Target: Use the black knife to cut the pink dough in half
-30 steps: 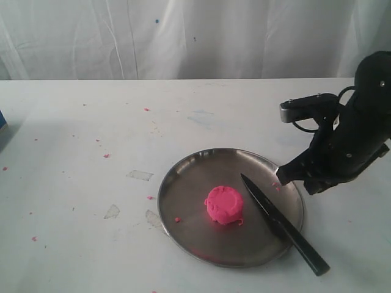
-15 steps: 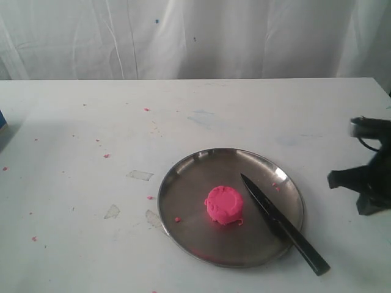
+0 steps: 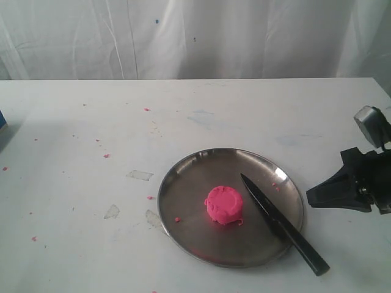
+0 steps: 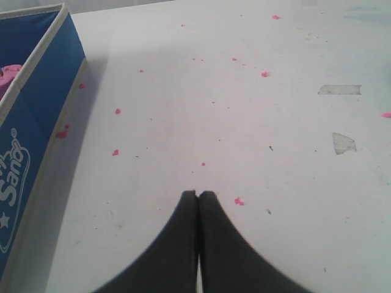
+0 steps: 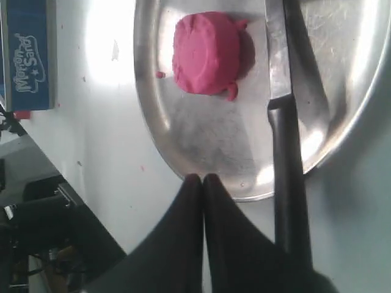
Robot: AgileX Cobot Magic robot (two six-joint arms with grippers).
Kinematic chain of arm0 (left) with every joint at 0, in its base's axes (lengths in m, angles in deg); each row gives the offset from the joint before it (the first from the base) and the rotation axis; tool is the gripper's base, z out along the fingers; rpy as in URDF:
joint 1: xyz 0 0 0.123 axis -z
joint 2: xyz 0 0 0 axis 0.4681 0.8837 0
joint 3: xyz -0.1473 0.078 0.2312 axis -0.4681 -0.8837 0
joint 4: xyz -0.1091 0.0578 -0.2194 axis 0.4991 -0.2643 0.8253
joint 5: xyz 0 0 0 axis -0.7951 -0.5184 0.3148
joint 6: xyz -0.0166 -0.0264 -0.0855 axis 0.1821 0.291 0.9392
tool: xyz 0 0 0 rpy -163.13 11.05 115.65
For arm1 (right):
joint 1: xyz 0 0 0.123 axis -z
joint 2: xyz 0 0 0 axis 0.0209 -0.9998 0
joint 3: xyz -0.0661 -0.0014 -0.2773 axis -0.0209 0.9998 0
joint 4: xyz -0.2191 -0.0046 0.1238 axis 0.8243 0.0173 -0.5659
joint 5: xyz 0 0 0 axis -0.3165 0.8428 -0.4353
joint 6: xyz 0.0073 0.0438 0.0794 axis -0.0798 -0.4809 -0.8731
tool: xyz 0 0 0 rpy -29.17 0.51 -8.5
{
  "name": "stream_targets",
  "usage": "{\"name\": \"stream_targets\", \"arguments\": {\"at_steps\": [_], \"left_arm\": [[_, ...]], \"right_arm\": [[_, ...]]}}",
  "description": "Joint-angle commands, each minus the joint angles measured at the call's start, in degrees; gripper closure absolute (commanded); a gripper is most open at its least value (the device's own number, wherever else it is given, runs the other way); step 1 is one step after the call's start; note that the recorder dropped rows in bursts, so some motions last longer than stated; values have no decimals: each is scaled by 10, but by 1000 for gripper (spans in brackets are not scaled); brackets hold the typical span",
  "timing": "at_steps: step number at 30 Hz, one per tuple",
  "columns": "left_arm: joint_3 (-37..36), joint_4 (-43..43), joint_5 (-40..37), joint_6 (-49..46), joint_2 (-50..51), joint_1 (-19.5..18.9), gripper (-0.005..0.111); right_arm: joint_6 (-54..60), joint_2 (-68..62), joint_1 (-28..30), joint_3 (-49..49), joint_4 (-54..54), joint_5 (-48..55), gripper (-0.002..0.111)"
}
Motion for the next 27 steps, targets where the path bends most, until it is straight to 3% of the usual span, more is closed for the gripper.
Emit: {"name": "stream_targets", "arguments": {"at_steps": [1, 5, 16, 27], "left_arm": [[0, 0, 3, 0, -3, -2, 107], [0, 0, 3, 0, -3, -2, 107], [0, 0, 3, 0, -3, -2, 107], [0, 0, 3, 0, -3, -2, 107]], "right_arm": [[-9, -5, 0, 4, 46, -57, 108], [-38, -14, -3, 18, 47, -63, 104], [-38, -64, -44, 23, 77, -72, 71], [-54, -66, -44, 23, 105, -80, 71]]}}
